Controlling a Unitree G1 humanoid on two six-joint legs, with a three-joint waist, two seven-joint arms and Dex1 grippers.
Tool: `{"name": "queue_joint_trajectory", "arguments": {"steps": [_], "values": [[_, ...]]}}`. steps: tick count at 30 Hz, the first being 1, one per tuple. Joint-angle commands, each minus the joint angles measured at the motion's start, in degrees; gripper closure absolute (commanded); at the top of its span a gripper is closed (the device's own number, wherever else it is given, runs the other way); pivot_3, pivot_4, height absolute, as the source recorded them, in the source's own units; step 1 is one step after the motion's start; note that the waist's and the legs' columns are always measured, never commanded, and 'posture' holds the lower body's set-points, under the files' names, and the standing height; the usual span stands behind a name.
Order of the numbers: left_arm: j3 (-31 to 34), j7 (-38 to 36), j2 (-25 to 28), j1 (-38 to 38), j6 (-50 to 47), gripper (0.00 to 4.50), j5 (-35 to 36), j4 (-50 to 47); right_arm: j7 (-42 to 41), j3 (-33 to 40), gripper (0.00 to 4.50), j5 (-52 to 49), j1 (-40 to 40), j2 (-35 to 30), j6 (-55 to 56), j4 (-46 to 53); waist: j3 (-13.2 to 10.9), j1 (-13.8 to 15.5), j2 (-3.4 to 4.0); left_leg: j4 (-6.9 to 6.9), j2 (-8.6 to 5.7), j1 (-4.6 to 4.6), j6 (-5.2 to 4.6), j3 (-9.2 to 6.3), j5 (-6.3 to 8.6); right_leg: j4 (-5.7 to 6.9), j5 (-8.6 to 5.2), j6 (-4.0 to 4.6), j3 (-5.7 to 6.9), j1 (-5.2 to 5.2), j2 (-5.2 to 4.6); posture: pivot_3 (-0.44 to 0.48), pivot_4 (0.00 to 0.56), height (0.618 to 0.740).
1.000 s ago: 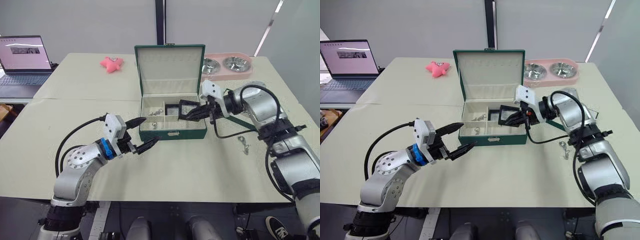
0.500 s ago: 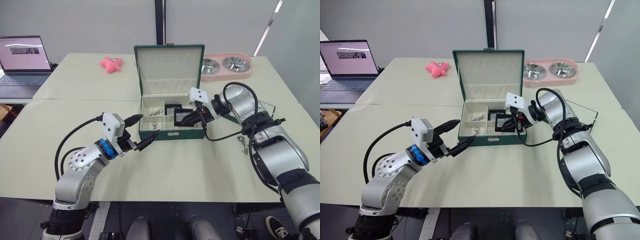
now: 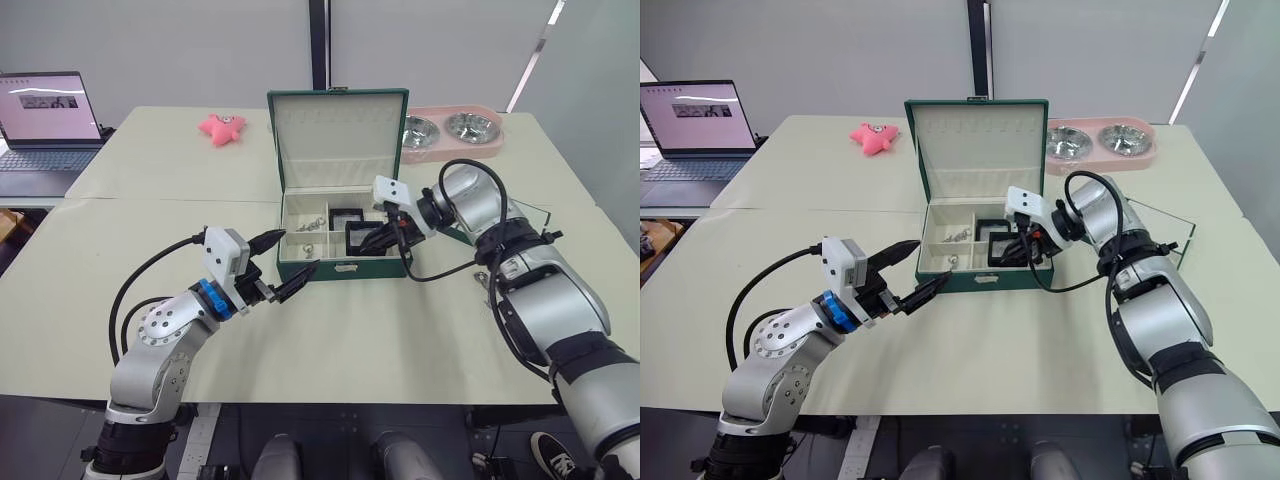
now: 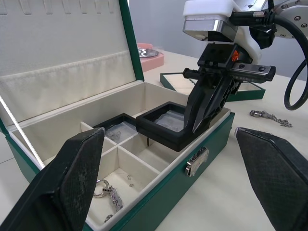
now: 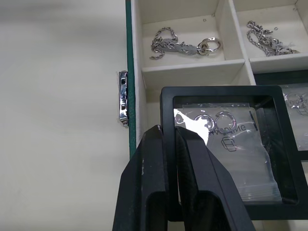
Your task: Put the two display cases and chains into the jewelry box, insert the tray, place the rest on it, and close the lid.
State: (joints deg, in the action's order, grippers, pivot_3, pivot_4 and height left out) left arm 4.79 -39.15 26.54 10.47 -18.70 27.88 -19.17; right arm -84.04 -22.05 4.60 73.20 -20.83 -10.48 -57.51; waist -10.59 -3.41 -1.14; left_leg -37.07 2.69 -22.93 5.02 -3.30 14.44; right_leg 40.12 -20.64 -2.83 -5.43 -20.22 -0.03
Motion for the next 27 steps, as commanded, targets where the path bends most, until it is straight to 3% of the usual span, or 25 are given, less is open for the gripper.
{"name": "queue_joint_trajectory", "arguments": {"steps": [1, 9, 11, 22, 24, 25, 27], "values": [[0.1, 0.6, -0.3, -0.3, 0.1, 0.0, 0.5, -2.6, -0.5, 1.2, 4.48, 0.4, 1.5, 0.2, 0.7, 0.1, 0.0, 0.0, 0.0, 0.0, 0.0, 0.0, 0.0, 0.01, 0.0, 0.0, 0.0, 0.0, -0.01, 0.0, 0.0, 0.0, 0.15, 0.74], [0.1, 0.9, -0.3, -0.4, -0.1, 0.0, 0.7, -2.8, -0.7, 1.8, 4.48, 1.1, 1.5, 0.4, 1.1, -0.5, 0.0, 0.0, 0.0, 0.0, 0.0, 0.0, 0.0, 0.0, 0.0, 0.0, 0.0, 0.0, 0.0, 0.0, 0.0, 0.0, 0.15, 0.74], [0.0, 0.9, -0.3, -0.1, -0.2, 0.0, 0.6, -2.6, -0.7, 1.9, 3.75, 1.1, 1.5, 0.4, 1.2, -0.6, 0.0, 0.0, 0.0, 0.0, 0.0, 0.0, 0.0, 0.0, 0.0, 0.0, 0.0, 0.0, 0.0, 0.0, 0.0, 0.0, 0.15, 0.74], [-0.2, 0.9, -0.4, 0.6, -0.5, 0.0, 0.6, -2.1, 0.4, 4.7, 0.96, -0.2, 2.6, 0.3, 1.5, -0.8, 0.0, 0.0, 0.0, 0.02, 0.0, 0.0, 0.0, 0.01, 0.0, -0.01, 0.0, 0.0, 0.0, 0.0, 0.0, 0.0, 0.15, 0.74], [-0.3, 0.9, -0.4, 0.9, -0.6, 0.0, 0.6, -2.0, 0.8, 6.2, 0.23, -1.1, 3.1, 0.5, 2.0, -1.0, 0.0, 0.0, 0.0, 0.02, 0.0, 0.0, 0.0, 0.01, 0.0, -0.01, 0.0, 0.0, -0.01, 0.0, 0.0, 0.0, 0.15, 0.74], [-0.3, 0.9, -0.4, 1.0, -0.6, 0.0, 0.6, -1.9, 1.1, 6.9, 0.01, -1.5, 3.3, 0.5, 2.1, -1.0, 0.0, 0.0, 0.01, 0.02, 0.0, 0.0, 0.0, 0.01, 0.0, -0.01, 0.0, 0.0, -0.01, 0.0, 0.0, 0.0, 0.15, 0.74], [-0.3, 0.8, -0.3, 1.4, -0.7, 0.0, 0.6, -1.6, 1.7, 8.7, 0.01, -2.5, 3.6, 0.6, 2.6, -1.2, 0.0, 0.0, 0.01, 0.02, 0.0, 0.0, 0.0, 0.01, 0.0, -0.01, 0.0, 0.0, 0.0, 0.0, 0.0, 0.0, 0.15, 0.74]]}}
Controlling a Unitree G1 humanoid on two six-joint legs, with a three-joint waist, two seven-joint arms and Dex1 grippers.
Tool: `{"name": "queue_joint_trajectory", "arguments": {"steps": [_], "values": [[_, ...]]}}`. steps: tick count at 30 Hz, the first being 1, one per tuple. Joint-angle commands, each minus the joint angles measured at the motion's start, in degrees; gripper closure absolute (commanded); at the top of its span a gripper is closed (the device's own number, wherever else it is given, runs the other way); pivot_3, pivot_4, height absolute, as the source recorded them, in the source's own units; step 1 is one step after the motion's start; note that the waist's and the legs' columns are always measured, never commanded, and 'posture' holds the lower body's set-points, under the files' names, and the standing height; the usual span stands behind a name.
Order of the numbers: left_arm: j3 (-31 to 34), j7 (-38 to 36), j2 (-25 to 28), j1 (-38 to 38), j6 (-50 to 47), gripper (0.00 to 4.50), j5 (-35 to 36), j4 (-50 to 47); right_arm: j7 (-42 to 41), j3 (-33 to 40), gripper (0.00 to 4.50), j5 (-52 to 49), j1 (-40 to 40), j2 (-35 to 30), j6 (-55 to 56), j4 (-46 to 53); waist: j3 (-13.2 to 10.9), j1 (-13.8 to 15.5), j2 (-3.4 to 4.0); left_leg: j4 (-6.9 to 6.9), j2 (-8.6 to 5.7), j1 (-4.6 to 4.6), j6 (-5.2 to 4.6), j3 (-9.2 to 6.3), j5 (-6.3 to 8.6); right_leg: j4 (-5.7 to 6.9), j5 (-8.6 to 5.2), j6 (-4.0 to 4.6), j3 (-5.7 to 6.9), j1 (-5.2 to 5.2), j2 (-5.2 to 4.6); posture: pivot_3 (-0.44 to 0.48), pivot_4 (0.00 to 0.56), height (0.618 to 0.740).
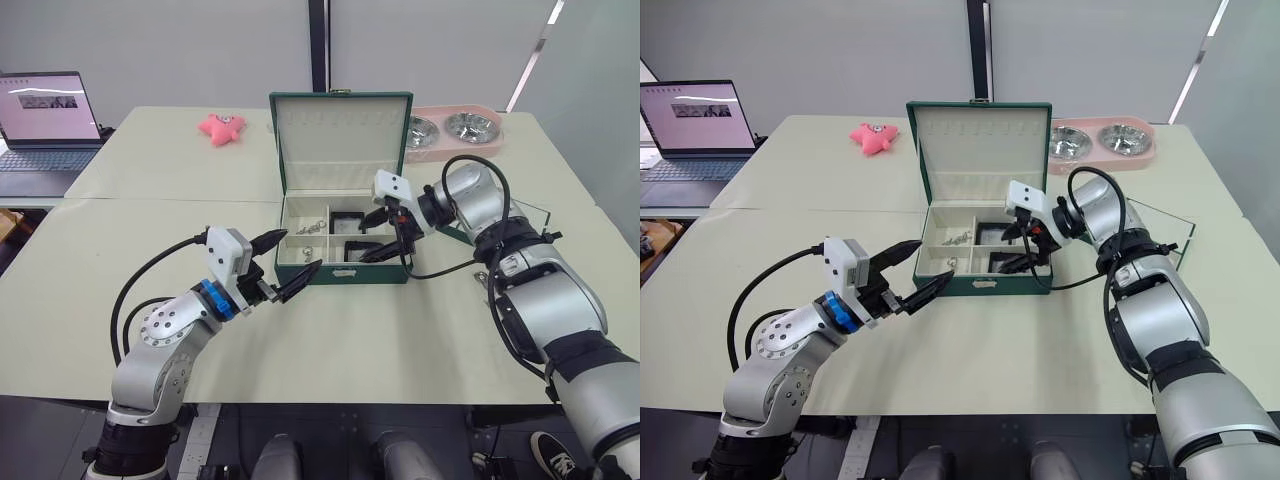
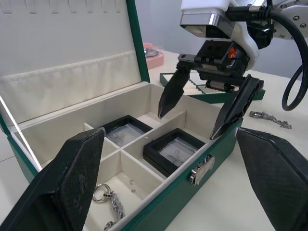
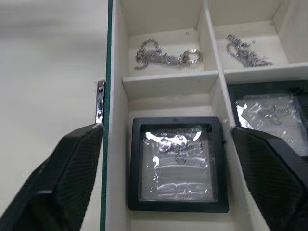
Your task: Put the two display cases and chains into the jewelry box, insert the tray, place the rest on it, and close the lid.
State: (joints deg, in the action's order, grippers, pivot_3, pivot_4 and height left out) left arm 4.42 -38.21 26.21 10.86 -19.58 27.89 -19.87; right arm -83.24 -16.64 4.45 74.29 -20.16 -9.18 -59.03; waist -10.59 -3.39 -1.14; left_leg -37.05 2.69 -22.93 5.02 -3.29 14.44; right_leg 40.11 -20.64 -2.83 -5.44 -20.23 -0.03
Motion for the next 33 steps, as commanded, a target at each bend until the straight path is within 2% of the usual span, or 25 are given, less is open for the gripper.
{"name": "queue_joint_trajectory", "arguments": {"steps": [1, 8, 10, 16, 22, 27, 33], "values": [[0.1, -0.2, 0.0, 1.1, 0.1, 0.0, 0.6, -0.8, 1.1, 4.1, 0.01, -2.8, 2.5, -0.3, 1.4, 0.4, 0.0, 0.0, 0.0, 0.0, 0.0, 0.0, 0.0, 0.01, 0.0, 0.0, 0.0, 0.0, 0.0, 0.0, 0.0, 0.0, 0.15, 0.74], [0.8, -0.3, 1.0, 1.0, -2.0, 0.0, 1.1, -0.8, 0.9, 10.9, 0.01, -8.8, -1.4, -2.5, -0.7, 5.8, 0.0, 0.0, 0.0, 0.01, 0.0, -0.02, 0.0, 0.0, 0.0, -0.01, 0.0, 0.0, 0.0, 0.01, 0.0, 0.0, 0.15, 0.74], [2.0, -0.8, 1.9, 0.6, -3.3, 0.0, 2.0, -0.7, 2.0, 13.1, 0.01, -10.7, -5.4, -4.7, -1.9, 10.4, 0.0, 0.1, 0.0, 0.01, -0.01, -0.02, -0.01, 0.0, 0.0, -0.03, 0.0, 0.0, 0.0, 0.02, -0.01, 0.0, 0.15, 0.74], [8.7, -3.6, 8.7, -0.6, -7.0, 0.0, 4.8, 2.5, 6.5, 22.5, 0.01, -19.4, -24.8, -13.6, -11.9, 34.3, 0.0, 0.7, 0.02, 0.03, -0.04, -0.12, -0.01, -0.1, 0.01, -0.11, 0.0, 0.0, 0.1, 0.01, -0.03, 0.0, 0.15, 0.74], [16.0, -6.8, 15.1, -5.4, -5.3, 0.0, 3.1, 8.8, 15.8, 30.7, 0.01, -22.2, -44.9, -20.2, -17.8, 50.0, 0.0, 0.0, 0.03, 0.09, -0.01, -0.04, -0.02, 0.0, 0.01, -0.11, 0.0, 0.0, -0.03, 0.04, 0.03, 0.0, 0.15, 0.74], [20.6, -8.2, 18.0, -8.4, -2.3, 0.0, 1.7, 14.3, 22.5, 37.9, 0.01, -25.6, -55.5, -20.2, -17.6, 54.7, 0.0, 0.0, 0.04, 0.09, -0.01, -0.01, -0.02, 0.04, 0.01, -0.1, -0.01, -0.01, -0.08, 0.04, 0.07, 0.0, 0.15, 0.74], [23.5, -7.5, 17.6, -9.0, 3.0, 0.0, -0.6, 22.6, 28.8, 42.5, 0.01, -26.0, -63.5, -18.8, -13.1, 52.7, 0.0, 0.2, 0.04, 0.1, -0.02, 0.0, -0.02, 0.02, 0.01, -0.12, -0.01, -0.01, -0.05, 0.08, 0.07, 0.0, 0.15, 0.74]]}}
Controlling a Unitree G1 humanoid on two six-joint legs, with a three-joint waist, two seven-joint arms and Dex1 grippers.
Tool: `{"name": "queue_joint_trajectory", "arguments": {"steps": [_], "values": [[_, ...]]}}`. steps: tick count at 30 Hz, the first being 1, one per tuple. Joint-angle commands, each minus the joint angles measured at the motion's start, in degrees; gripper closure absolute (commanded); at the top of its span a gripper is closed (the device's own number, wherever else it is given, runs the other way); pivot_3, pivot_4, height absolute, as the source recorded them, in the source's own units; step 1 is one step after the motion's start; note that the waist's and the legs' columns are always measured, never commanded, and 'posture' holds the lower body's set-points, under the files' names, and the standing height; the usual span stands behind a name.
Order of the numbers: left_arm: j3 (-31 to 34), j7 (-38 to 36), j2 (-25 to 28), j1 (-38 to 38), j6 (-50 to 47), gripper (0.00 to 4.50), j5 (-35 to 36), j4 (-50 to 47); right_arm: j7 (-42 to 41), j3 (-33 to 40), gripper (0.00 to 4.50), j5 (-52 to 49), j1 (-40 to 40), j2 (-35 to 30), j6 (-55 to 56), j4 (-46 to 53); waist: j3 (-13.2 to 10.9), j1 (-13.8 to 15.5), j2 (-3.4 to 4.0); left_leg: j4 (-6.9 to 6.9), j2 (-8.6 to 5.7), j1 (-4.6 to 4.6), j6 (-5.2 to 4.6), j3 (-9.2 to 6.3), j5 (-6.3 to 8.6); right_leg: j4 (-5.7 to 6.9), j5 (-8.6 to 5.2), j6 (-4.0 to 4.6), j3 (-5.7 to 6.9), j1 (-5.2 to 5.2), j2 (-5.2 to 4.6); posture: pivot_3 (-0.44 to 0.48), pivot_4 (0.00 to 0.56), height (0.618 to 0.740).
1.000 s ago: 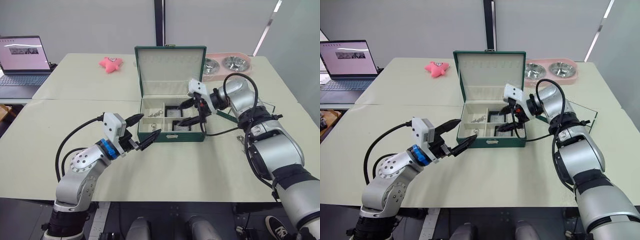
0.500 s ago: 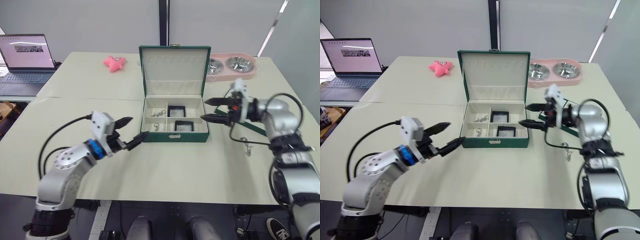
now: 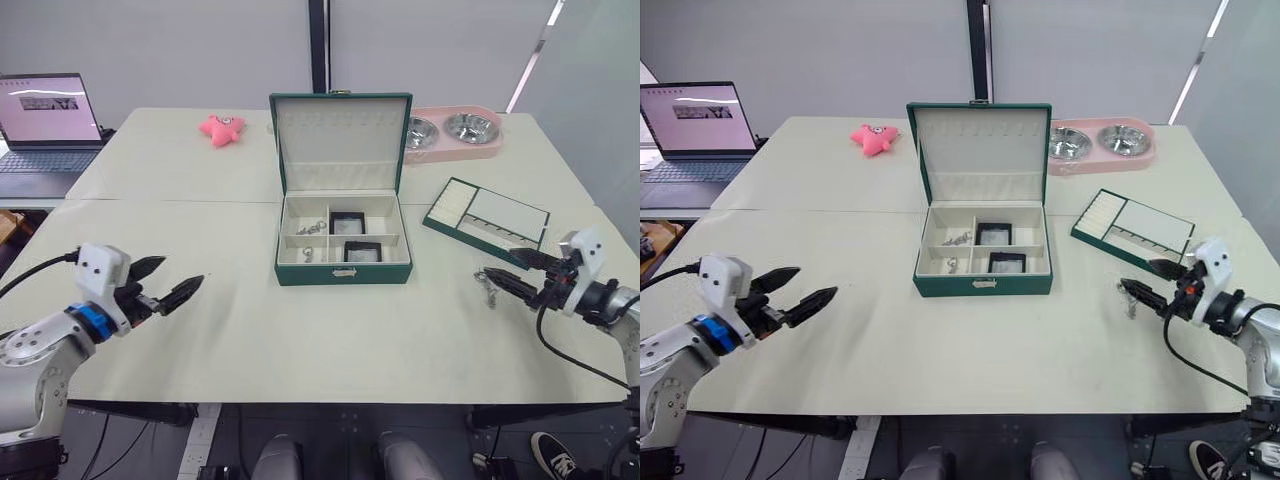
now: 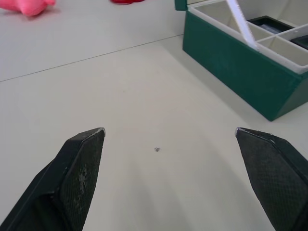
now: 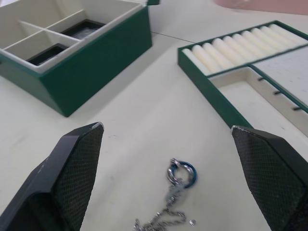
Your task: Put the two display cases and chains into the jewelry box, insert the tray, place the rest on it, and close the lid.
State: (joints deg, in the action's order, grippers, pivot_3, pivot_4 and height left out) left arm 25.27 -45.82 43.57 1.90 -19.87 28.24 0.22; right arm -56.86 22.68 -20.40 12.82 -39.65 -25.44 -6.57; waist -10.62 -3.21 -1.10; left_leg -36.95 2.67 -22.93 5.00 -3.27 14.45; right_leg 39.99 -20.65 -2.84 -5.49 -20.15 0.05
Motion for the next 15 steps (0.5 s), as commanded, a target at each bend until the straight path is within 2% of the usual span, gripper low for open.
{"name": "queue_joint_trajectory", "arguments": {"steps": [1, 9, 15], "values": [[3.0, 0.4, 0.0, 0.0, 3.9, 0.0, -1.0, 3.3, 3.4, 3.6, 0.01, -1.2, -2.8, 1.1, 4.1, 0.2, 0.0, 0.0, 0.0, 0.0, 0.0, 0.0, 0.0, 0.01, 0.0, 0.0, 0.0, 0.0, -0.01, 0.0, 0.0, 0.0, 0.15, 0.74], [4.9, 4.1, -2.4, -2.1, 9.1, 0.0, -2.8, 6.6, 10.3, 6.6, 0.01, -0.8, -7.1, 4.1, 13.8, -5.1, 0.0, 0.0, 0.0, 0.01, 0.02, 0.02, 0.0, 0.04, 0.0, 0.01, 0.0, 0.0, -0.04, -0.01, 0.0, 0.0, 0.15, 0.74], [5.3, 7.1, -4.0, -2.1, 11.0, 0.0, -3.2, 7.0, 13.9, 7.4, 0.01, -1.1, -7.4, 5.2, 18.1, -8.9, 0.0, 0.0, 0.0, 0.0, 0.01, 0.03, 0.0, 0.04, 0.0, 0.02, 0.0, 0.0, -0.04, 0.02, -0.01, 0.0, 0.15, 0.74]]}}
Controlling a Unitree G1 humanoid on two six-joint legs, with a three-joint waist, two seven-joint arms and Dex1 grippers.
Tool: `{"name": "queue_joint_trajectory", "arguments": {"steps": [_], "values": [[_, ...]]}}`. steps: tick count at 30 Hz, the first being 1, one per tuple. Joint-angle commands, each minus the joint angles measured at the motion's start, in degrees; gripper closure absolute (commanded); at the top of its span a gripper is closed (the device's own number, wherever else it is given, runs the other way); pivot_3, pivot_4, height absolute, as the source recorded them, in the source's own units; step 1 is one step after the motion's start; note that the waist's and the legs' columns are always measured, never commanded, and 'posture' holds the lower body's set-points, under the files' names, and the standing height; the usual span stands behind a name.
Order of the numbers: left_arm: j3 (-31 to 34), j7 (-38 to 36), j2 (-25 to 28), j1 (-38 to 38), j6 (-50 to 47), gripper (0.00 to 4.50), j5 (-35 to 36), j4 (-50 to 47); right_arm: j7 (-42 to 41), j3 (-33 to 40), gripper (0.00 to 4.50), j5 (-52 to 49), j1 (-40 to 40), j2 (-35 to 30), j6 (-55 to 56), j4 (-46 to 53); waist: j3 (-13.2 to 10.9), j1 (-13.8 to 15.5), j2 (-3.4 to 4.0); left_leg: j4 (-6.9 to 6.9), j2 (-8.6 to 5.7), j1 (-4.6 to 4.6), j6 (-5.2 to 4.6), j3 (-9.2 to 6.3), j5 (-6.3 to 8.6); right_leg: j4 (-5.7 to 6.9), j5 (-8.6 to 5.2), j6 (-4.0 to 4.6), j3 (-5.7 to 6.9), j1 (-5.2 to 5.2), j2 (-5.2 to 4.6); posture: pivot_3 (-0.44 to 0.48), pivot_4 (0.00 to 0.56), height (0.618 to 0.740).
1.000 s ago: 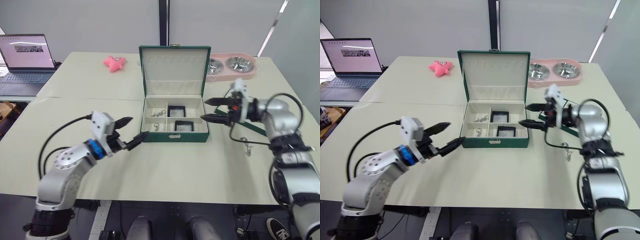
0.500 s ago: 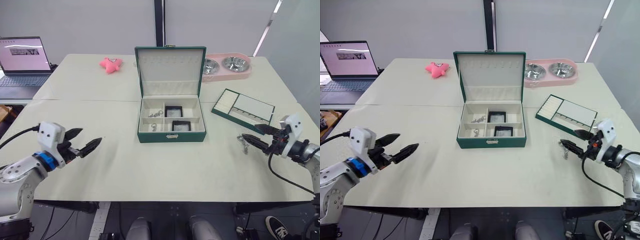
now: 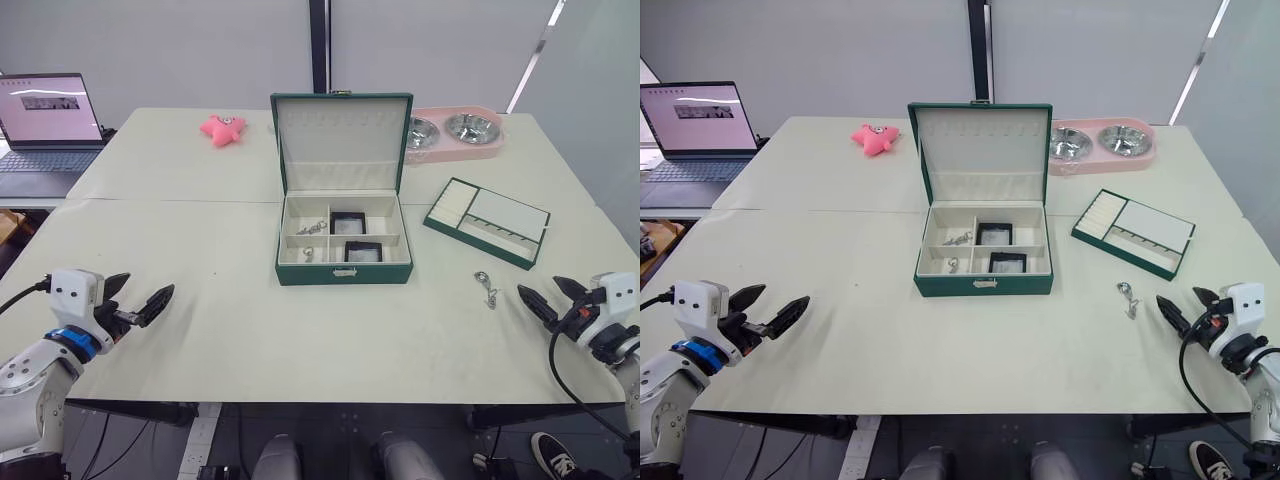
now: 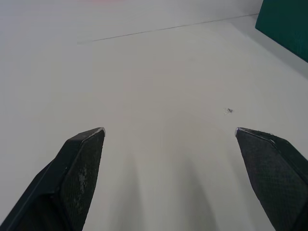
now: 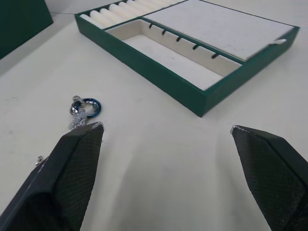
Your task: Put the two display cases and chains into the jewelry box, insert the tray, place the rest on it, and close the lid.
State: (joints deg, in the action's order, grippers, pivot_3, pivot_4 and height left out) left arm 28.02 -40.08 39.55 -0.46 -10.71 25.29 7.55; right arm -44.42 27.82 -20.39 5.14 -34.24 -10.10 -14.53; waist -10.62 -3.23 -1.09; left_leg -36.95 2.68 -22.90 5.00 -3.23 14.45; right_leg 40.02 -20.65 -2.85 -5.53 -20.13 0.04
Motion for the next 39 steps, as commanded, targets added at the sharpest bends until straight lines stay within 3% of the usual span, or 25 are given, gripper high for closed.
{"name": "queue_joint_trajectory", "arguments": {"steps": [1, 23, 31, 39], "values": [[2.7, 1.8, -0.2, 0.2, 2.1, 0.0, -0.2, -0.2, 2.0, 2.4, 0.01, -1.2, 0.4, -0.1, 3.5, -2.1, 0.0, 0.0, 0.0, 0.0, 0.0, 0.01, 0.0, 0.0, 0.0, 0.0, 0.0, 0.0, 0.0, 0.01, 0.0, 0.0, 0.15, 0.74], [-0.4, 2.2, -1.4, 2.0, 0.5, 0.0, 1.0, -4.3, 0.8, -0.2, 0.01, -4.7, 2.9, -1.9, 1.7, -1.5, 0.0, 0.0, 0.01, 0.0, 0.0, 0.01, 0.0, 0.01, 0.0, 0.0, 0.0, 0.0, 0.0, 0.03, 0.01, 0.0, 0.15, 0.74], [-11.1, -1.9, -1.5, 11.6, -9.0, 0.0, 5.4, -15.7, -8.3, -8.9, 0.01, -4.4, 10.2, -9.2, -7.1, 1.8, 0.0, 0.1, 0.01, -0.04, -0.01, 0.01, 0.01, -0.02, 0.0, 0.02, 0.0, 0.0, 0.03, 0.07, 0.02, 0.0, 0.15, 0.74], [-25.8, -8.0, -5.7, 22.6, -13.1, 0.0, 4.9, -20.5, -15.6, -20.5, 0.01, 3.7, 26.2, -12.4, -4.6, -11.4, 0.0, 0.0, 0.01, -0.08, -0.02, 0.01, 0.01, 0.02, -0.01, -0.01, 0.0, 0.0, 0.01, 0.07, 0.03, 0.0, 0.15, 0.74]]}}
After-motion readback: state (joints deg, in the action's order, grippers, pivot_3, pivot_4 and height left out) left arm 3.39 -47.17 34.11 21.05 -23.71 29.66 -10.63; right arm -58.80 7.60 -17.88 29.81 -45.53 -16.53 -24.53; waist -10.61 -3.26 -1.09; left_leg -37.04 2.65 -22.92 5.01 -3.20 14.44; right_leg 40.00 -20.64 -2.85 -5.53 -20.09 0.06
